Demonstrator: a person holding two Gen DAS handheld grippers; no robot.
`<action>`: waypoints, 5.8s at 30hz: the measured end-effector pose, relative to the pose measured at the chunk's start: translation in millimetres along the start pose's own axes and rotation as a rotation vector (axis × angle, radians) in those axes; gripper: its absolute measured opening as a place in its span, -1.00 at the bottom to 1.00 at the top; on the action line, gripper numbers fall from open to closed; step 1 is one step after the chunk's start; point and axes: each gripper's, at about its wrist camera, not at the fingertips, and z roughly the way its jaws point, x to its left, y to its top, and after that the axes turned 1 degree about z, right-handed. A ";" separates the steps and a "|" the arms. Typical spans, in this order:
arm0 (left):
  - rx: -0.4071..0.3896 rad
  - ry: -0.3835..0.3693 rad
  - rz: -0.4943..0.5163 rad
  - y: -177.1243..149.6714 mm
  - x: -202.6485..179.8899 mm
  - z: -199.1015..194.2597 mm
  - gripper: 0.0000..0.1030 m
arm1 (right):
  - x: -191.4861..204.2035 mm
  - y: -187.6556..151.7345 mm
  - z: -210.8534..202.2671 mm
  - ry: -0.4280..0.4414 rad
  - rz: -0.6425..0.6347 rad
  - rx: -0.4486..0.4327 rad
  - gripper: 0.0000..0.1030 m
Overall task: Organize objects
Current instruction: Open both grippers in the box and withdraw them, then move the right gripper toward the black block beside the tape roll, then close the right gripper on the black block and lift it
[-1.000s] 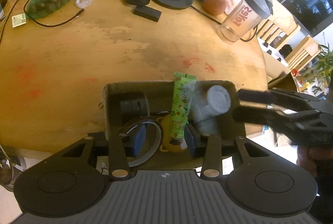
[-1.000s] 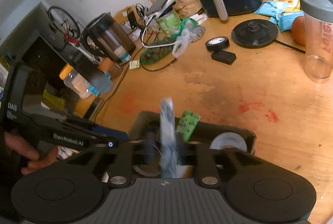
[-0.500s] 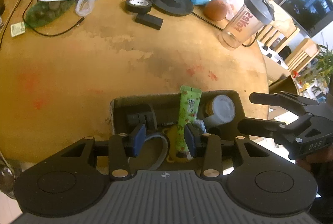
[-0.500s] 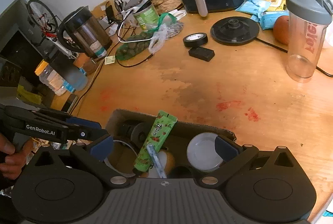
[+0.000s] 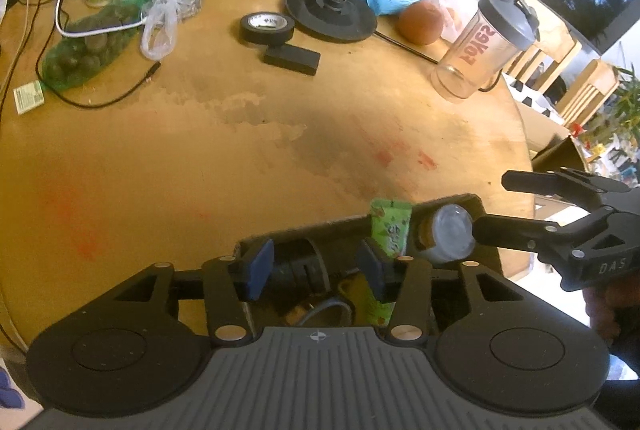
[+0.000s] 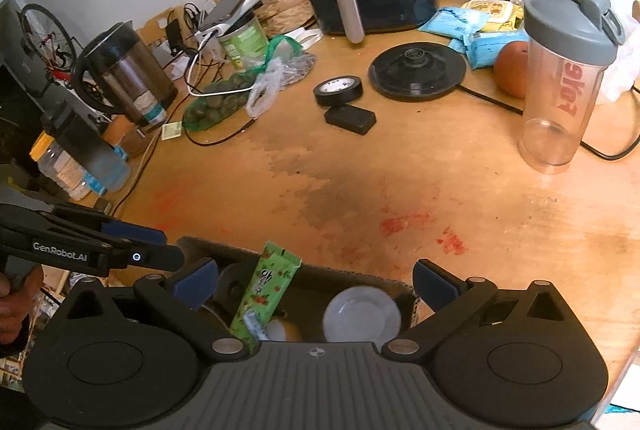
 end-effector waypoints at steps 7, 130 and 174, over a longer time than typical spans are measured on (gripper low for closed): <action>-0.009 0.026 0.028 13.3 4.9 4.2 0.05 | 0.8 7.0 7.3 -0.022 0.008 0.003 1.00; -0.061 0.138 -0.116 19.0 80.5 -15.2 0.41 | 12.5 113.8 167.1 -0.091 -0.436 0.042 1.00; -0.045 0.230 -0.278 -12.8 131.4 -38.9 0.41 | 24.4 140.1 242.3 -0.049 -0.545 0.165 -0.34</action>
